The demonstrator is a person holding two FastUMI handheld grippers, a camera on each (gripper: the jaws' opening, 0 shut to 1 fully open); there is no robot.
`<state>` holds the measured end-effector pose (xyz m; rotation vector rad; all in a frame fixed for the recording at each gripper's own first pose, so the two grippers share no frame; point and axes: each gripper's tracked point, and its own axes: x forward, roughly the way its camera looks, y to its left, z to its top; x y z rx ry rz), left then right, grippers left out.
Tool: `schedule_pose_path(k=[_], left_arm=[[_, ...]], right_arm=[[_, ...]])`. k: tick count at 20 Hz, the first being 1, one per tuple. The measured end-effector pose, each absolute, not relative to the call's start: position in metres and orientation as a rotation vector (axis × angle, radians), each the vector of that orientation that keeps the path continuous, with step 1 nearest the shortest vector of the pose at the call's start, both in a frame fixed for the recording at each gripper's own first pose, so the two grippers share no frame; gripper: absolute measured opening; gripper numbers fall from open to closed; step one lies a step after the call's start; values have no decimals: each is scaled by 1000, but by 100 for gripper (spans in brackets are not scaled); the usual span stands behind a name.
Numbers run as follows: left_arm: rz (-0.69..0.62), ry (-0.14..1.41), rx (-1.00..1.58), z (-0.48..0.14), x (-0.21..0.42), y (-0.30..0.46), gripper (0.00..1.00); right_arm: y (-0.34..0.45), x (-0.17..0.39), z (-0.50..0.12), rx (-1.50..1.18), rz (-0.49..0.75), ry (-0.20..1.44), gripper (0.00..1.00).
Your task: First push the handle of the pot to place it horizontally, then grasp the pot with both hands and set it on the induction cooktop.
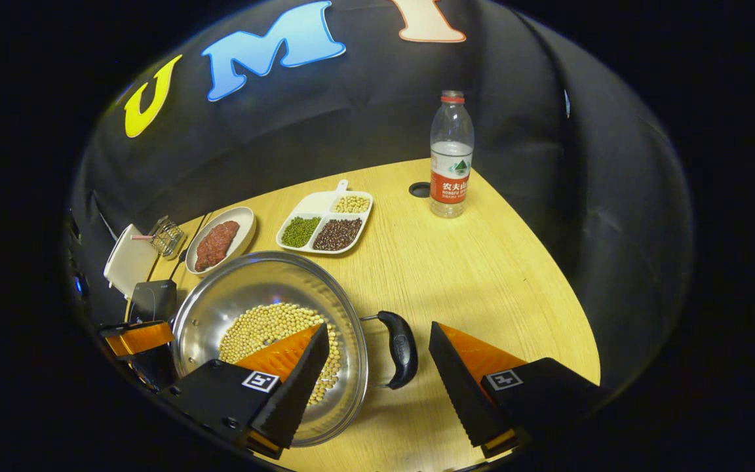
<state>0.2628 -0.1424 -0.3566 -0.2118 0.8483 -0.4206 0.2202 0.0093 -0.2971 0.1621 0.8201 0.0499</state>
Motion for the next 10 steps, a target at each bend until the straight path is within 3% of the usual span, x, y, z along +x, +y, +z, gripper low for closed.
schedule_pose_path(k=[2, 3, 4, 6, 7, 8, 9, 10], left_arm=[[-403, 863, -222, -375, 269, -143, 88], [-400, 861, -229, -381, 272, -145, 88], [-397, 863, -240, -387, 274, -147, 95], [-382, 877, -254, -395, 273, -150, 88], [-375, 881, -254, -399, 274, -152, 82], [-373, 878, -256, -401, 274, -154, 82], [-373, 877, -258, -403, 275, -156, 85], [-378, 883, -259, -405, 275, -159, 85]], right_arm=[[16, 226, -310, 178, 86, 836, 98], [20, 229, -315, 197, 98, 839, 93], [22, 232, -320, 198, 96, 837, 97], [23, 236, -323, 164, 112, 811, 97], [24, 238, -325, 145, 121, 801, 89], [24, 238, -329, 132, 130, 799, 96], [25, 238, -333, 124, 136, 806, 96], [24, 237, -338, 112, 139, 815, 89]])
